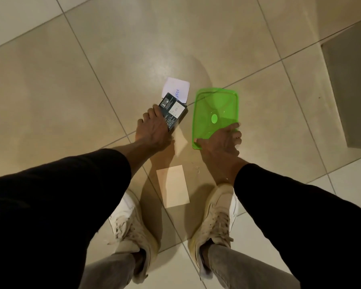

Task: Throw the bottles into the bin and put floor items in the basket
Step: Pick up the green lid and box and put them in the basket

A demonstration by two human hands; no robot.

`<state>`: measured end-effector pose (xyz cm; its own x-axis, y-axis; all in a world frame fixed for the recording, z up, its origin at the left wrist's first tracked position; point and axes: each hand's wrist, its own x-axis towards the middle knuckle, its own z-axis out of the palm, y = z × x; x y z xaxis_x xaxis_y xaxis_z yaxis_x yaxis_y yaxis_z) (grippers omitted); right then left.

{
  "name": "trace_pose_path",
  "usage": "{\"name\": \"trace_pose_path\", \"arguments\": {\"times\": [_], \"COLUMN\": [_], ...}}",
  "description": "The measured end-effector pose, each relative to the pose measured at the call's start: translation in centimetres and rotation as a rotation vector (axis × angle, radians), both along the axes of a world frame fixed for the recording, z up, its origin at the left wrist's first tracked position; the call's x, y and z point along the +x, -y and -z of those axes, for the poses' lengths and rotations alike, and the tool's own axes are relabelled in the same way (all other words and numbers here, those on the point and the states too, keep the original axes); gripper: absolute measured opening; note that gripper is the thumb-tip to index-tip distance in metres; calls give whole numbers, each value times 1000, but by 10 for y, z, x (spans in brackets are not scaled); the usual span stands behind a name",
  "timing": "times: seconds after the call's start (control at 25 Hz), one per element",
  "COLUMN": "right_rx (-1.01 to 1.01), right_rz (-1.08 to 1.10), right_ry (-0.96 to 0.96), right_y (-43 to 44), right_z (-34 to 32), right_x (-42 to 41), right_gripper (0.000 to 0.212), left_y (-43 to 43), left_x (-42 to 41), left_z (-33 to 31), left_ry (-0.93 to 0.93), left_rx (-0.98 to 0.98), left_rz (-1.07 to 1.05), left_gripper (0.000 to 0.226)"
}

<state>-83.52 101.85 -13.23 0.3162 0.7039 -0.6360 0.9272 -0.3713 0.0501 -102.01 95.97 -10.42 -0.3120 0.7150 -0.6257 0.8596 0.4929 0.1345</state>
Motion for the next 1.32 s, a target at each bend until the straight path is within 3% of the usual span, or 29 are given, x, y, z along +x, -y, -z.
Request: {"name": "trace_pose_path", "arguments": {"times": [0.12,0.2,0.32,0.44,0.56,0.72,0.96,1.32], "right_rx": [54,71,-3,6,90,139,309,402], "right_rz": [13,81,171,104,40,-64,-23,-8], "right_ry": [100,75,-53,-81,-189,-241,-409,-421], "right_y": [1,-4,-6,5,25,45,73,97], "right_z": [5,1,-17,-57,-118,-208,-360,-555], "right_x": [2,8,23,37,46,48,49,50], "right_gripper": [163,150,105,52,24,15,13,12], "left_y": [0,4,19,36,51,58,63,81], "left_x": [-3,-4,-3,-2,-5,-7,-13,-19], "left_z": [5,1,-17,-54,-107,-187,-325,-520], "left_ry": [-16,-3,33,42,35,35,60,97], "left_rx": [36,48,43,12,7,17,59,103], "left_rz": [-33,-87,-133,-92,-26,-32,-115,-120], "left_gripper": [104,99,89,86,85,85,90,85]}}
